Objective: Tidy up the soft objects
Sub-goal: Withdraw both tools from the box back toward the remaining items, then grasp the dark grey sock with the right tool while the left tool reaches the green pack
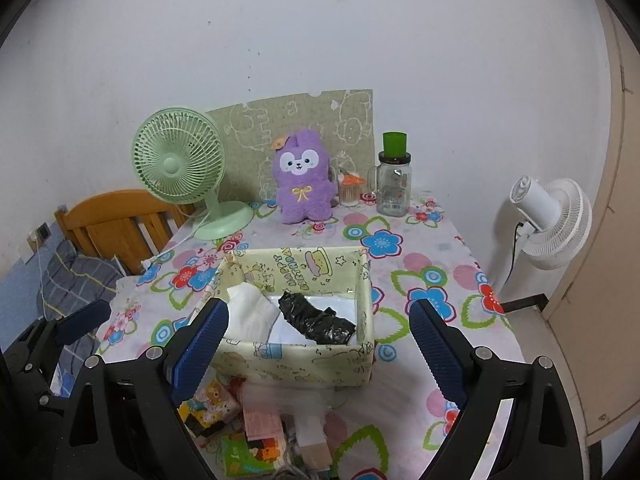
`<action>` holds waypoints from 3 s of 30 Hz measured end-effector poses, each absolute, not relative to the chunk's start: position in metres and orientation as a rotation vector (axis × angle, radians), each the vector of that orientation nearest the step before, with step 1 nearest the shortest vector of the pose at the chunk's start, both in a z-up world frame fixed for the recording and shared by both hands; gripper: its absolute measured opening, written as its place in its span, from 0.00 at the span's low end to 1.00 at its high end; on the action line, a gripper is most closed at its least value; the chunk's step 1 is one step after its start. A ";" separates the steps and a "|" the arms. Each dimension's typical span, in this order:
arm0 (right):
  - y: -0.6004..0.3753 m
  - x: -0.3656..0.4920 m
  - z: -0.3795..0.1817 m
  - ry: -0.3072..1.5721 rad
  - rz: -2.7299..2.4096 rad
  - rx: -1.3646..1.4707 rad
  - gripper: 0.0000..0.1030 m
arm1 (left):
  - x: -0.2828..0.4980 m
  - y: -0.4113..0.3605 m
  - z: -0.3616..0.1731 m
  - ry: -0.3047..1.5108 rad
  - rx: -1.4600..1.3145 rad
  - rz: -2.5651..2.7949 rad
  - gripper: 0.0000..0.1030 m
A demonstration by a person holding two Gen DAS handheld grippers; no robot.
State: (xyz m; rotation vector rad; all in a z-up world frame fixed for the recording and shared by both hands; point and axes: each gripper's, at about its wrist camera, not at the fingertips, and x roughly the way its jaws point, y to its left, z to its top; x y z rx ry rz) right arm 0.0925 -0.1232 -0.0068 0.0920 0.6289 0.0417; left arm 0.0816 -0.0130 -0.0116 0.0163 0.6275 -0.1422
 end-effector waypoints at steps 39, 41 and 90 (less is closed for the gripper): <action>-0.110 0.041 -0.039 0.601 0.040 0.051 0.99 | 0.048 0.007 -0.063 0.676 -0.007 -0.147 1.00; -0.108 0.042 -0.046 0.609 0.041 0.042 0.99 | 0.050 0.009 -0.070 0.689 -0.013 -0.152 1.00; -0.109 0.029 -0.162 0.826 0.077 0.095 0.84 | 0.033 -0.018 -0.170 0.838 0.056 -0.179 0.98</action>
